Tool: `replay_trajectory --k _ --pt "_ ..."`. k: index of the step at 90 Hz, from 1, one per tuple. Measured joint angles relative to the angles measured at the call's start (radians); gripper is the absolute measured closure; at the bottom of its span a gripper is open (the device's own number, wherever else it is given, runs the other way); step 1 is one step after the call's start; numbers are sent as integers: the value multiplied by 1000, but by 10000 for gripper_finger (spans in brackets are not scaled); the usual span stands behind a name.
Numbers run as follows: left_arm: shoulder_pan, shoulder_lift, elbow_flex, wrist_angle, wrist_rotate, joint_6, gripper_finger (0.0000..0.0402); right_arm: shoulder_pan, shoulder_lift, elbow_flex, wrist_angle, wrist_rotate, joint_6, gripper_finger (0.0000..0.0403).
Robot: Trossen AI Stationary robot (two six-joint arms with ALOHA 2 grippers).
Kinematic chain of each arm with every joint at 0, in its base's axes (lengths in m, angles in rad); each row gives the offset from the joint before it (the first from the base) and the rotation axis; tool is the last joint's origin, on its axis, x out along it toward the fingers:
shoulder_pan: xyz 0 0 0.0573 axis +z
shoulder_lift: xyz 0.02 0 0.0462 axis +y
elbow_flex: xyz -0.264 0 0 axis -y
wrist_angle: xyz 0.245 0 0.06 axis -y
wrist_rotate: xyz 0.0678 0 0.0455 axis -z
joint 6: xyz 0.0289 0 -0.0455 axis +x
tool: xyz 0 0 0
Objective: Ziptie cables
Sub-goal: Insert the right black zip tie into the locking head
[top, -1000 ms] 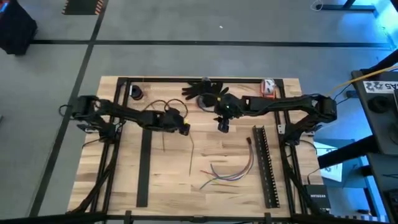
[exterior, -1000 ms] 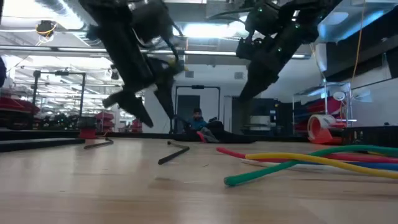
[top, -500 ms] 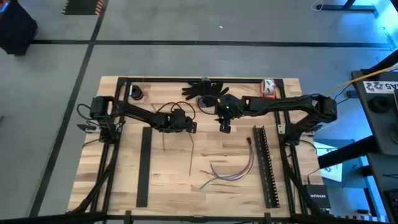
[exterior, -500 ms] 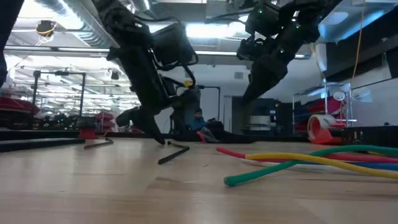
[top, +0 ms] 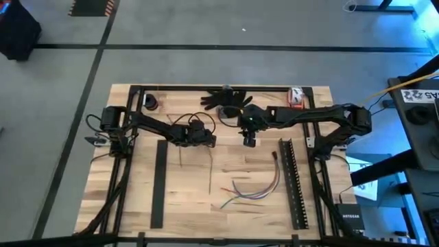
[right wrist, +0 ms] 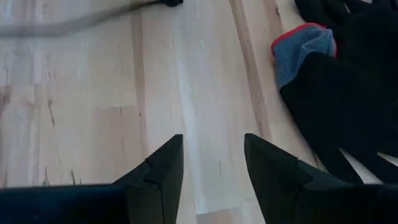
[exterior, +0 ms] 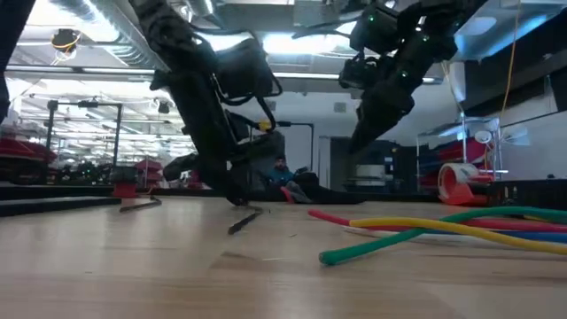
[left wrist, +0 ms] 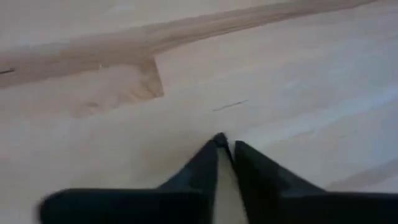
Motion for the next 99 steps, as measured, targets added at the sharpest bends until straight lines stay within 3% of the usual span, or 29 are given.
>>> replay_trajectory --k 32,70,99 --pt "-10 -49 -2 48 39 103 401 0 -6 0 -10 -19 0 240" --pt "-8 -400 1 119 30 230 402 0 -206 1 57 -68 -22 240" --pt "17 -613 0 255 23 306 401 12 -224 1 249 -251 -86 240"
